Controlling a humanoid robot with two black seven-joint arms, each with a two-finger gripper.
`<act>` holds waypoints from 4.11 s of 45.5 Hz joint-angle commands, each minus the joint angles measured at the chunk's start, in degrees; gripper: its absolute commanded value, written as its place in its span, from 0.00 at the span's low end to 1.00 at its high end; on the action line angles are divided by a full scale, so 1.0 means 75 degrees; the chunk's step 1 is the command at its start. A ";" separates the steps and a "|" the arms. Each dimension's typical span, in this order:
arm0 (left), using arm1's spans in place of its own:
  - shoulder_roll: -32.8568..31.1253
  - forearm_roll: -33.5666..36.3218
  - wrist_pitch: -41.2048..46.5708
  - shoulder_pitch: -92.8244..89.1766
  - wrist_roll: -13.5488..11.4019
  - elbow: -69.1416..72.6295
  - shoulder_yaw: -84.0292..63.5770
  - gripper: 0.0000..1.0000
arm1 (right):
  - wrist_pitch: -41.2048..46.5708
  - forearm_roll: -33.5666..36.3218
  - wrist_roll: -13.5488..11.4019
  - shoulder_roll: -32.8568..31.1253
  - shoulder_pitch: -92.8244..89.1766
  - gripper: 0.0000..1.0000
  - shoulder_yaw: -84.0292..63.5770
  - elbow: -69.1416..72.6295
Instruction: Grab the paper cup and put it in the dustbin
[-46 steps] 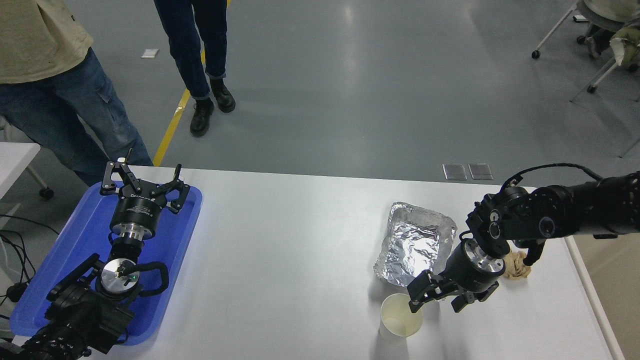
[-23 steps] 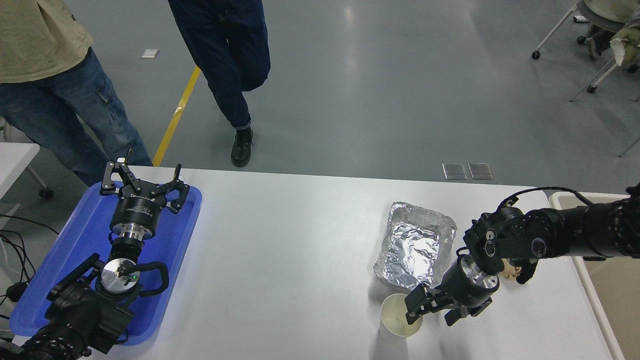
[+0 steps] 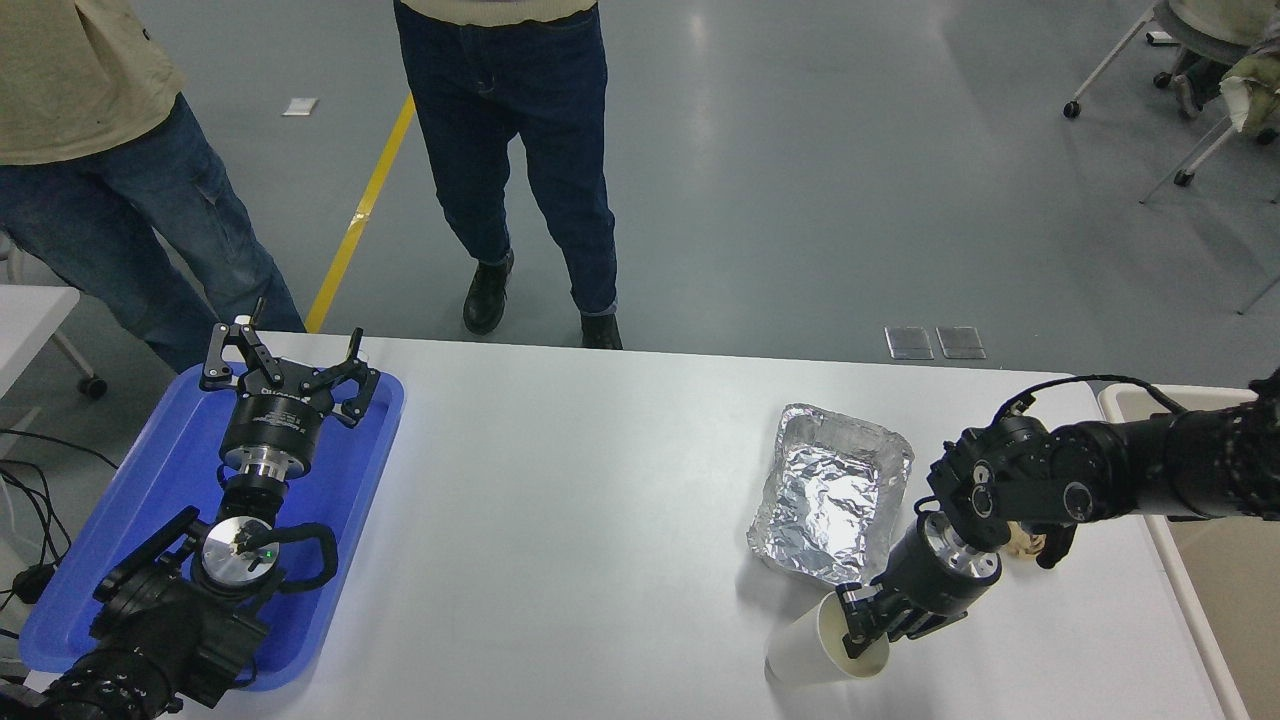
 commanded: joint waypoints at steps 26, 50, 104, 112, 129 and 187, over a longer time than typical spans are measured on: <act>0.0000 0.0012 -0.0001 0.0000 0.0012 0.0005 0.0000 1.00 | 0.1195 0.0643 -0.0010 -0.1479 0.5190 0.00 -0.2620 0.3171; 0.0000 0.0012 -0.0012 -0.0012 0.0012 -0.0007 0.0012 1.00 | 0.1195 0.1522 -0.0010 -0.0835 0.9176 0.00 -0.4109 0.4684; 0.0000 0.0001 -0.0001 -0.0012 0.0000 0.0005 0.0000 1.00 | 0.1195 -0.3586 0.0014 -0.5040 0.6073 0.00 -0.3103 0.0842; 0.0000 0.0001 -0.0001 -0.0012 0.0000 0.0005 0.0000 1.00 | 0.1195 -0.4454 0.0026 -0.5592 0.4374 0.00 -0.1756 -0.0108; 0.0000 0.0001 -0.0001 -0.0012 0.0000 0.0005 0.0000 1.00 | -0.0971 -0.4771 0.0037 -0.5616 0.2170 0.00 -0.1027 -0.1221; 0.0000 0.0001 -0.0001 -0.0023 0.0000 0.0005 -0.0012 1.00 | -0.4946 -0.1783 -0.0361 -0.2463 -0.5389 0.00 0.2875 -0.6343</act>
